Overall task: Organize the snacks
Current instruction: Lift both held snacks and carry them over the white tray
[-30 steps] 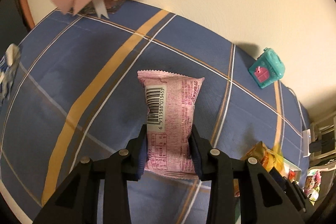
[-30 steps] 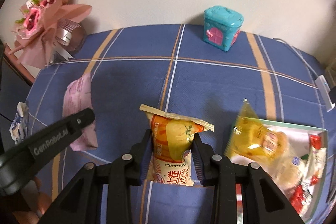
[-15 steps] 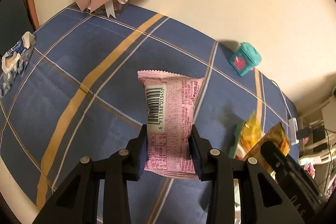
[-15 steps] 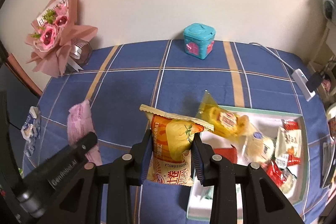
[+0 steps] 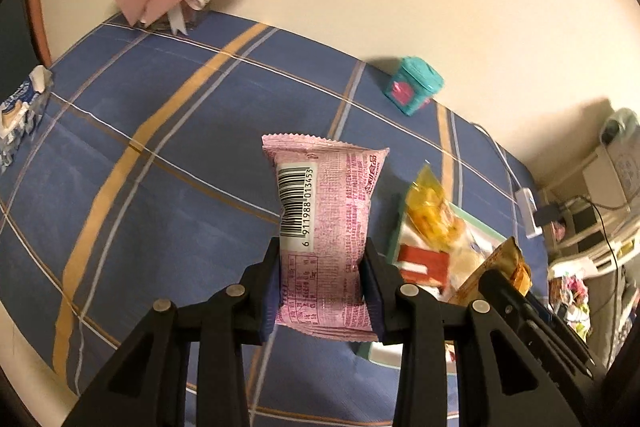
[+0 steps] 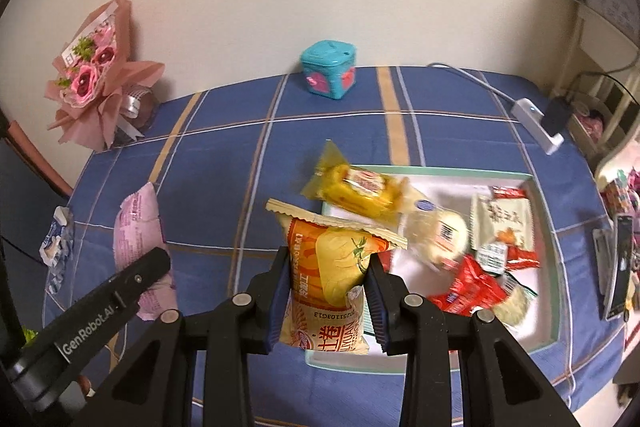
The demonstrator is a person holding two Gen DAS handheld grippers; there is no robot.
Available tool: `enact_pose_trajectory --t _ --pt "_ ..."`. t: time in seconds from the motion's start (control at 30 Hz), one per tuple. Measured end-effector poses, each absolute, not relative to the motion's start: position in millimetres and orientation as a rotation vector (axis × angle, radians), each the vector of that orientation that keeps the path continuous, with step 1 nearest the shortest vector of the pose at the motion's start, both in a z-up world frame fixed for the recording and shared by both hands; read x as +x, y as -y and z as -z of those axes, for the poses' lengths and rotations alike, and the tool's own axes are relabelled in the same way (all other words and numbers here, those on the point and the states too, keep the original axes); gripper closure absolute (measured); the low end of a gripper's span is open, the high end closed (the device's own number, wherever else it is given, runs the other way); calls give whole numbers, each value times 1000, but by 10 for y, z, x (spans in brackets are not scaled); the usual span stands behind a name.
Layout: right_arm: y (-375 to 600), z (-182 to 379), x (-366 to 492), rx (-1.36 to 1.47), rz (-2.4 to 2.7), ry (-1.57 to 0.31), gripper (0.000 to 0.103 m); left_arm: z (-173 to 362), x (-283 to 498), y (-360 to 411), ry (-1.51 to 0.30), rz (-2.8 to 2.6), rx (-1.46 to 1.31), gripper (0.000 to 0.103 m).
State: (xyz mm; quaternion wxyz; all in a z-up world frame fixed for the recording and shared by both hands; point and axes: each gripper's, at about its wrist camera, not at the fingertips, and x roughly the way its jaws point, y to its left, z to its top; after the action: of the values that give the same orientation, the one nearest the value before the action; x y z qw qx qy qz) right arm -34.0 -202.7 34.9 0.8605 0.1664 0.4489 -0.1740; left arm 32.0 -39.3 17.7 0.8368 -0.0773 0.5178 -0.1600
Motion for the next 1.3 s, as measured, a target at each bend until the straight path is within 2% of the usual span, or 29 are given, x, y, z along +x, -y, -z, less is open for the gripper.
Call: enact_pose_trajectory --t 0.77,1.3 --pt "3212 -226 -1103 516 621 -940 65 62 -249 1543 -1178 567 41 65" --pt "3383 5 -1092 561 621 -988 65 270 -286 1715 -1225 585 94 65"
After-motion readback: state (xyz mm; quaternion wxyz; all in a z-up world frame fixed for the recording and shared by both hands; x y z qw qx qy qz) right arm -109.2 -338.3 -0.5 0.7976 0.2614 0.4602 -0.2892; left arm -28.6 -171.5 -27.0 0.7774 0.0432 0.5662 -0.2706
